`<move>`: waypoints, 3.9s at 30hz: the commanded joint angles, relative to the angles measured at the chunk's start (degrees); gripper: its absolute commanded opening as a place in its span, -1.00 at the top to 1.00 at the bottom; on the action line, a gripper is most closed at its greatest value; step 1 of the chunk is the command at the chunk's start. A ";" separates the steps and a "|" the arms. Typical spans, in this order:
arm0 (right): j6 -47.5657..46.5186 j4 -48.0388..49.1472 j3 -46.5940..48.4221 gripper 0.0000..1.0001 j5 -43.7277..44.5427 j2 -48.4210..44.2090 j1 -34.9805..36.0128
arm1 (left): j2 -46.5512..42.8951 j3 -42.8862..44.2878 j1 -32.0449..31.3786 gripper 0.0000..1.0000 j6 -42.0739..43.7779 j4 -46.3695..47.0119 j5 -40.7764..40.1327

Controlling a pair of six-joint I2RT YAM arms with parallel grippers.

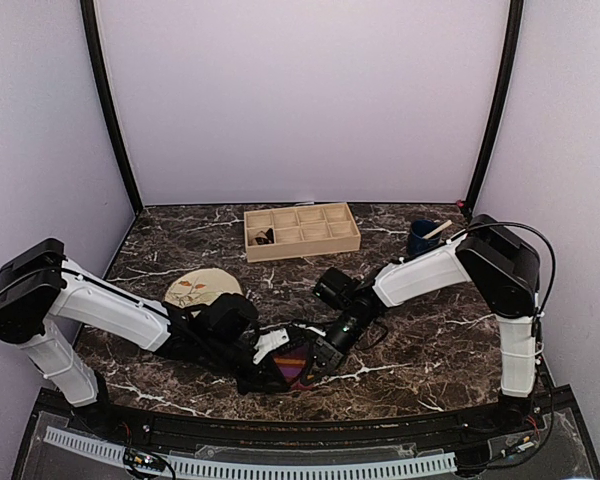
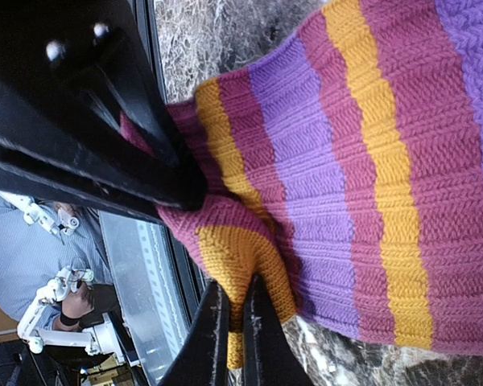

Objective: Roll the socks
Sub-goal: Roll the sock at the center of the board.

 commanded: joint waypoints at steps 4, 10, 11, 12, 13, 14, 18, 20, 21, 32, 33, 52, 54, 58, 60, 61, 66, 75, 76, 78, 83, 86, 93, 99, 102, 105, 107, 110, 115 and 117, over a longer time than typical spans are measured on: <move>0.68 3.69 -2.09 0.90 0.75 -0.64 -0.43 | 0.20 0.53 5.59 1.00 -6.10 -0.15 7.93; 2.28 6.69 -4.81 0.86 1.38 -1.03 -0.43 | 2.84 1.27 7.84 1.00 -8.52 0.89 13.35; 2.36 6.80 -4.85 0.85 1.52 -1.04 -0.43 | 3.61 1.60 7.94 1.00 -8.72 0.98 14.32; 2.43 6.89 -4.78 0.84 1.71 -1.10 -0.43 | 4.56 1.90 8.03 1.00 -8.93 1.21 15.08; 2.47 6.83 -4.75 0.84 2.13 -1.05 -0.43 | 5.14 2.17 8.12 1.00 -9.08 1.45 15.92; 2.47 6.83 -4.80 0.83 2.45 -1.08 -0.43 | 5.60 2.32 8.21 1.00 -9.48 1.77 16.39; 3.15 7.73 -5.65 0.79 3.92 -1.41 -0.76 | 6.40 2.79 9.60 1.00 -10.58 1.91 19.21; 3.78 8.87 -6.48 0.78 4.62 -2.00 -1.07 | 6.55 2.79 10.48 1.00 -11.20 1.88 19.72; 4.21 9.32 -6.97 0.76 4.92 -2.25 -1.31 | 6.83 2.86 10.94 1.00 -11.61 1.65 19.98; 8.38 15.04 -10.85 0.55 5.36 -3.42 -2.81 | 11.50 4.25 12.91 1.00 -13.78 0.76 23.87; 8.63 15.34 -11.14 0.54 5.45 -3.39 -3.03 | 11.72 4.34 13.10 1.00 -13.81 0.69 24.02; 11.71 21.93 -19.27 0.37 12.80 -10.82 -6.51 | 15.75 6.76 15.60 1.00 -14.12 -0.42 28.94; 10.60 22.18 -20.22 0.38 17.23 -13.87 -6.38 | 16.36 7.63 15.92 1.00 -13.75 -1.72 29.54; 7.94 22.22 -22.19 0.40 26.63 -20.50 -4.55 | 17.26 9.28 16.72 1.00 -13.13 -3.53 30.88; 5.85 21.26 -22.36 0.40 32.90 -22.62 -2.13 | 17.73 9.94 16.99 1.00 -12.95 -4.22 31.62; 4.88 21.08 -22.41 0.40 35.92 -23.56 -0.71 | 17.96 10.40 17.02 1.00 -12.75 -4.63 31.97; 0.02 21.21 -22.61 0.40 50.75 -26.33 7.34 | 19.36 12.23 17.39 1.00 -12.08 -6.40 33.39; -9.87 23.31 -22.57 0.30 71.07 -26.36 20.14 | 21.34 15.66 17.84 1.00 -9.51 -11.07 35.61; -10.93 23.49 -22.40 0.27 72.44 -26.37 21.15 | 21.48 15.71 17.86 1.00 -9.38 -11.23 35.85; -12.86 23.61 -21.83 0.25 75.03 -25.75 23.35 | 21.70 15.90 17.97 1.00 -9.15 -11.54 36.11; -16.79 23.35 -20.56 0.14 78.75 -23.60 26.57 | 21.97 16.13 18.07 1.00 -8.79 -12.09 36.56; -18.85 23.50 -19.71 0.14 79.07 -22.25 27.30 | 22.15 16.19 18.06 1.00 -8.63 -12.20 36.79; -23.52 23.13 -17.06 0.13 79.13 -18.95 27.78 | 22.21 16.49 18.19 1.00 -8.11 -12.77 37.09; -26.38 22.99 -15.93 0.14 78.06 -16.93 27.87 | 22.51 16.64 18.14 1.00 -8.09 -12.91 37.46; -27.19 22.63 -15.70 0.15 77.51 -16.44 27.95 | 22.73 16.78 18.25 1.00 -8.07 -13.01 37.68; -27.81 21.94 -15.49 0.18 76.89 -16.05 28.15 | 22.83 16.93 18.27 1.00 -7.99 -13.04 37.81; -28.14 21.02 -15.18 0.21 76.61 -15.28 28.16 | 22.82 16.91 18.27 1.00 -7.92 -13.05 37.96; -28.52 20.38 -14.91 0.24 76.14 -14.57 28.15 | 22.85 16.90 18.25 1.00 -7.92 -13.02 38.15; -28.88 19.08 -14.29 0.27 76.49 -12.66 28.07 | 22.87 16.89 18.28 1.00 -7.67 -13.02 38.77; -28.75 18.71 -14.04 0.28 76.65 -11.90 27.91 | 22.87 16.92 18.25 1.00 -7.56 -13.07 38.88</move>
